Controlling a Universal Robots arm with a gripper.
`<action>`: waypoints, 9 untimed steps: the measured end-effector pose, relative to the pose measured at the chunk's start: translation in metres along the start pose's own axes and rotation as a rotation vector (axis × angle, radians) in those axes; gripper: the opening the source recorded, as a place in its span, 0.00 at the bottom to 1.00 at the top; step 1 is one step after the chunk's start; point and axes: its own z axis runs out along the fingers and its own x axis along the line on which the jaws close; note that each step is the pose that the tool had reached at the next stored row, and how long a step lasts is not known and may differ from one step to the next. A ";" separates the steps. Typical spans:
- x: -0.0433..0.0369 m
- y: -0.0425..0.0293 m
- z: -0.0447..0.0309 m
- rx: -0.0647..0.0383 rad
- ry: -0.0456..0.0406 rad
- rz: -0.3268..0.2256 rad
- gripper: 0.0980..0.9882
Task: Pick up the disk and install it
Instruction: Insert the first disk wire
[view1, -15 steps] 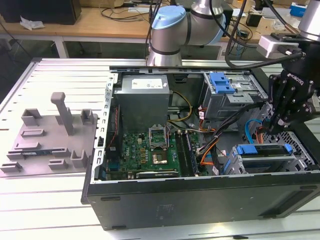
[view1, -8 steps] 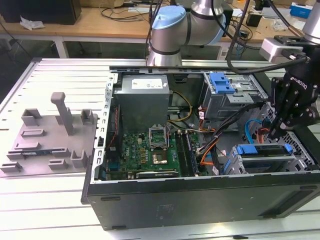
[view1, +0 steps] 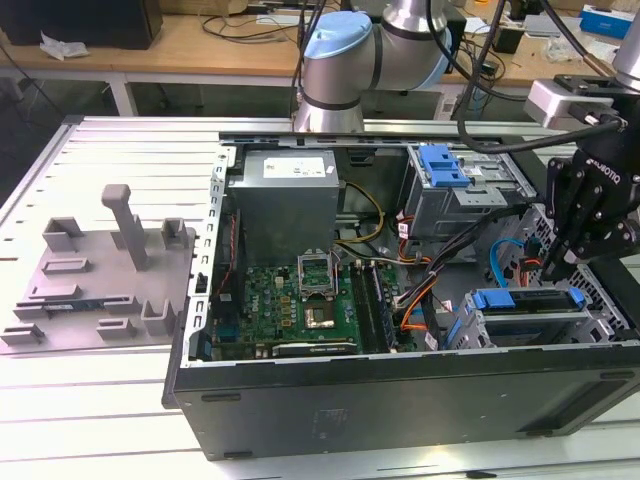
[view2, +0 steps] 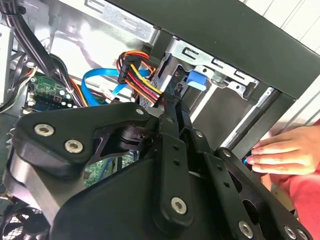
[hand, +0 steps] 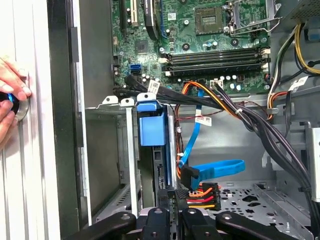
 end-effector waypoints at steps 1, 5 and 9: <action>0.0018 -0.0001 0.0003 0.000 -0.0008 0.001 0.07; 0.0067 -0.0004 0.0009 -0.001 -0.0011 0.006 0.07; 0.0077 -0.0005 0.0011 -0.001 -0.0011 0.007 0.07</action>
